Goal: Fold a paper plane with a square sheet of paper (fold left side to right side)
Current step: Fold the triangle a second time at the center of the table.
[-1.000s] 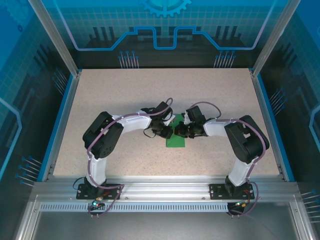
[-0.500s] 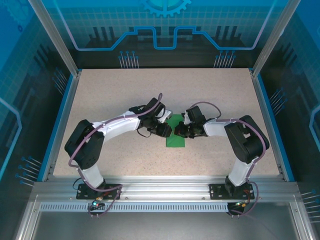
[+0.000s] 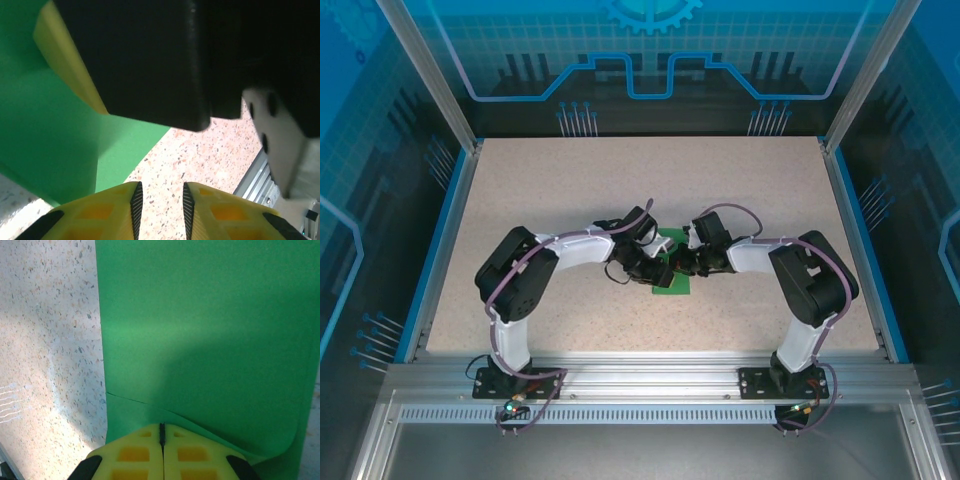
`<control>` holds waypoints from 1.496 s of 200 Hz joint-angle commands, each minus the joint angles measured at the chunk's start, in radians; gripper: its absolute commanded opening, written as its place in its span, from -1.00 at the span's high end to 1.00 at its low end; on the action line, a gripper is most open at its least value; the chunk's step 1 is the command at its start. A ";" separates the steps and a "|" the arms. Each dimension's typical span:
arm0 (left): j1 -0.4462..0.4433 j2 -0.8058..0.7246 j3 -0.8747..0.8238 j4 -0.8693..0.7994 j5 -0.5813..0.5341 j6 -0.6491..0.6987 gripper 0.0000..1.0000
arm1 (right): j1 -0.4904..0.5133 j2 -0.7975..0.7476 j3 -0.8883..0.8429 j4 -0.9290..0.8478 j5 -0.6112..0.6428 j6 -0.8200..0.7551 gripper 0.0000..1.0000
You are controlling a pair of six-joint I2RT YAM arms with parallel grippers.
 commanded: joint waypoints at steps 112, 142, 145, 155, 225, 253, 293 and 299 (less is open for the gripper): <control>-0.003 0.054 0.035 -0.083 -0.130 0.002 0.45 | 0.010 0.030 -0.015 -0.073 0.030 -0.018 0.88; 0.000 0.053 0.024 -0.089 -0.146 0.001 0.49 | 0.010 0.031 -0.015 -0.084 0.035 -0.021 0.88; 0.001 0.052 0.023 -0.090 -0.146 0.001 0.49 | 0.010 0.031 -0.015 -0.083 0.036 -0.021 0.89; 0.002 0.051 0.017 -0.089 -0.148 0.001 0.50 | 0.010 0.030 -0.017 -0.084 0.038 -0.023 0.89; 0.013 0.042 -0.025 -0.075 -0.154 0.001 1.00 | -0.005 -0.044 -0.005 -0.052 -0.005 -0.060 0.91; 0.012 0.038 -0.029 -0.070 -0.151 0.004 1.00 | -0.004 -0.103 -0.022 -0.055 -0.022 -0.074 0.92; 0.013 0.037 -0.030 -0.069 -0.150 0.004 1.00 | 0.026 -0.133 -0.068 -0.046 -0.033 -0.058 0.92; 0.012 0.035 -0.032 -0.066 -0.150 0.004 1.00 | 0.033 -0.128 -0.071 -0.042 -0.035 -0.053 0.92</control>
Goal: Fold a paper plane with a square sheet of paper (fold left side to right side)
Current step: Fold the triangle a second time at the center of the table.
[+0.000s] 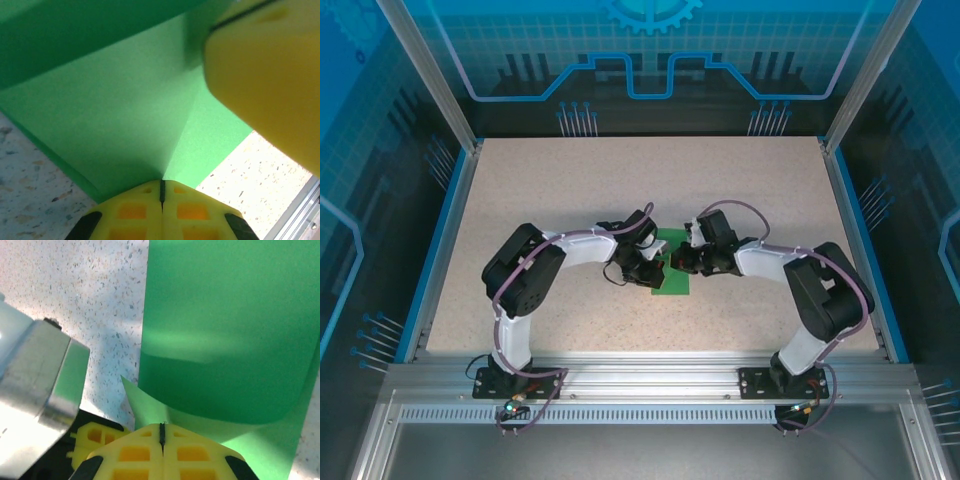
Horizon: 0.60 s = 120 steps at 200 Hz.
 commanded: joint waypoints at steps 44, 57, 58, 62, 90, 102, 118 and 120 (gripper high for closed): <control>0.006 -0.006 -0.029 -0.036 -0.021 0.004 1.00 | 0.059 0.031 -0.035 0.045 -0.045 0.030 0.92; 0.006 -0.006 -0.029 -0.036 -0.021 0.005 1.00 | 0.063 0.039 -0.028 0.045 -0.046 0.031 0.93; 0.007 -0.006 -0.029 -0.035 -0.020 0.005 1.00 | 0.064 0.039 -0.027 0.046 -0.045 0.031 0.93; 0.007 -0.006 -0.030 -0.034 -0.022 0.005 1.00 | 0.064 0.041 -0.027 0.045 -0.046 0.030 0.93; 0.006 -0.006 -0.031 -0.035 -0.022 0.005 1.00 | 0.068 0.059 -0.016 0.038 -0.044 0.031 0.93; 0.006 -0.006 -0.031 -0.034 -0.023 0.005 1.00 | 0.067 0.066 -0.015 0.033 -0.039 0.030 0.93; 0.006 -0.006 -0.030 -0.036 -0.024 0.003 1.00 | 0.067 0.078 -0.009 0.023 -0.034 0.031 0.93; 0.006 -0.006 -0.029 -0.036 -0.025 0.003 1.00 | 0.067 0.080 -0.008 0.019 -0.033 0.031 0.93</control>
